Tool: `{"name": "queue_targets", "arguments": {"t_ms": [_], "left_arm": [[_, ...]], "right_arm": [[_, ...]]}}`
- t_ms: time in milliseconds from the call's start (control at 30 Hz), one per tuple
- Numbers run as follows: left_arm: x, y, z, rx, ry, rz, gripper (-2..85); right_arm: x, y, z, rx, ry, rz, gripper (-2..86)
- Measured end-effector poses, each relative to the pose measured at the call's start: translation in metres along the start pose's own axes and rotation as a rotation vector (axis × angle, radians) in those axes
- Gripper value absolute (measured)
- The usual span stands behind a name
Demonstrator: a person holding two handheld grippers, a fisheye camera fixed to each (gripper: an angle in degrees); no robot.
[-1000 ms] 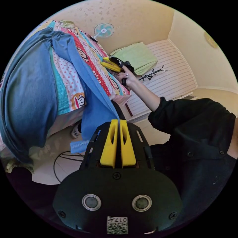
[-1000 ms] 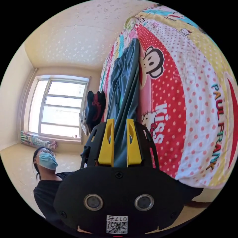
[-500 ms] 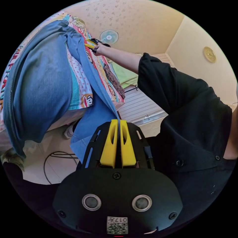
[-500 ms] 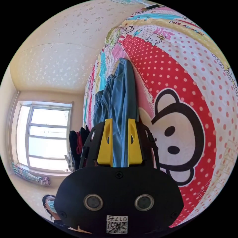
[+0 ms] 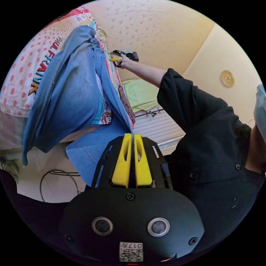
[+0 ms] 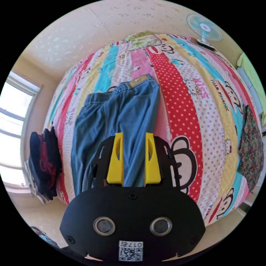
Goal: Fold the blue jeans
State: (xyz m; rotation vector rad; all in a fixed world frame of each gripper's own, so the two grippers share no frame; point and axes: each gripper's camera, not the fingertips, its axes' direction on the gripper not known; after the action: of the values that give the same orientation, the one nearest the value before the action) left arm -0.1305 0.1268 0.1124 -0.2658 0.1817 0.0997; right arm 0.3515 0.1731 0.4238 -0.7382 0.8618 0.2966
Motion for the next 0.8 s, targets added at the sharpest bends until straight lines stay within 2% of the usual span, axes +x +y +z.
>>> {"name": "queue_targets", "arguments": {"t_ms": [133,300,500,600,733,800], "left_arm": [[-0.001,-0.002,0.004,-0.011,0.014,-0.01,-0.9],[0.006,-0.005,0.001,0.011,-0.001,-0.016,-0.9],[0.003,0.001,-0.024,0.098,-0.051,-0.109,-0.8],[-0.001,0.008,-0.048,0.111,-0.163,-0.204,-0.7],[-0.001,0.017,-0.073,0.083,-0.336,-0.317,0.4],[0.002,0.019,-0.076,0.028,-0.416,-0.351,4.6]], "right_arm": [[0.01,0.017,0.026,-0.031,-0.141,0.068,9.4],[-0.008,0.019,0.021,-0.014,-0.101,0.043,2.6],[-0.125,0.017,-0.015,0.134,-0.027,-0.268,1.3],[-0.185,0.021,-0.018,0.154,-0.206,-0.334,1.4],[-0.235,0.023,0.019,0.011,-0.465,-0.326,2.0],[-0.236,0.029,0.035,-0.036,-0.594,-0.313,2.4]]}}
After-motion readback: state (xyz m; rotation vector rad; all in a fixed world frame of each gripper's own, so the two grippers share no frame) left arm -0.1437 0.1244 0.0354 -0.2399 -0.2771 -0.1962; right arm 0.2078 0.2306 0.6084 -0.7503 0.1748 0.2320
